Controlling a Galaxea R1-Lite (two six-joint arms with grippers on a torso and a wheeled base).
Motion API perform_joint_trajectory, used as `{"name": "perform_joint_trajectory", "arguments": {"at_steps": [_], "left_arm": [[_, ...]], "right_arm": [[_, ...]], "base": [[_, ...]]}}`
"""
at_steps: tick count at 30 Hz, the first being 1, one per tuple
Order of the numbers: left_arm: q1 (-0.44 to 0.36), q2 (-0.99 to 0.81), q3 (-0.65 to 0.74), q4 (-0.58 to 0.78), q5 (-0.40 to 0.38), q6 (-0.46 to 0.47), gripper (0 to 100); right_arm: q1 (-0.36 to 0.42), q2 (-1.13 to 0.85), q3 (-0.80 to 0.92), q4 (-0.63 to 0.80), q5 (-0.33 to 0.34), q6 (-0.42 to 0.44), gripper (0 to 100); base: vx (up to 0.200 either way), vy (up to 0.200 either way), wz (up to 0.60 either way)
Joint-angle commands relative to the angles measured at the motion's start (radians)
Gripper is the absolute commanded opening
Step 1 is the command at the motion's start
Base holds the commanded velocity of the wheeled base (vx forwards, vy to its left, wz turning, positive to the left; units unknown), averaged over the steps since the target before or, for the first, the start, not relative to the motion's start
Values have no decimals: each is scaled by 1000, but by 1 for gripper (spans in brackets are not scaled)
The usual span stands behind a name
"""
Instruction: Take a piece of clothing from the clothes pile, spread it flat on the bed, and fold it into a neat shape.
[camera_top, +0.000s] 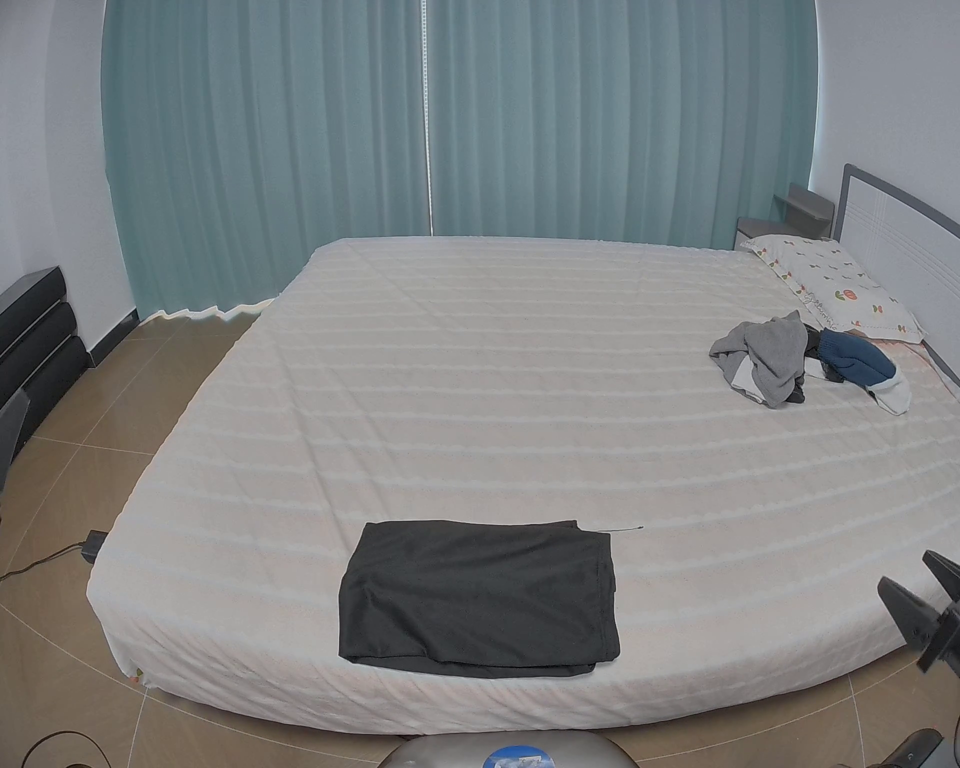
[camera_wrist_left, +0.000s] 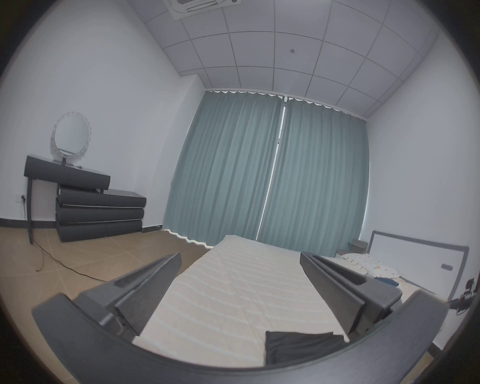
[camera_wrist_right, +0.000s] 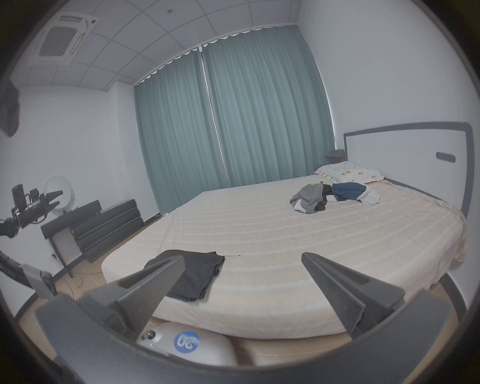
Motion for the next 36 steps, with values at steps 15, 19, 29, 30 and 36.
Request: {"name": "perform_joint_trajectory", "arguments": {"at_steps": [15, 19, 29, 30, 36], "left_arm": [[115, -546, 27, 340, 7, 163, 100], [115, -560, 33, 338, 3, 208, 100], [96, -611, 134, 328, -23, 229, 100], [96, -611, 145, 329, -23, 229, 100], [96, -611, 258, 259, -28, 234, 100]], "right_arm": [[-58, -397, -145, 346, -120, -137, 100], [-59, -392, -216, 409, -131, -143, 100], [-178, -500, -203, 559, 51, -163, 100], [-178, -498, -202, 547, 50, -172, 100], [-178, -498, -124, 418, 44, -204, 100]], "base": [[0, 0, 0], [0, 0, 0], [0, 0, 0], [0, 0, 0], [0, 0, 0]]}}
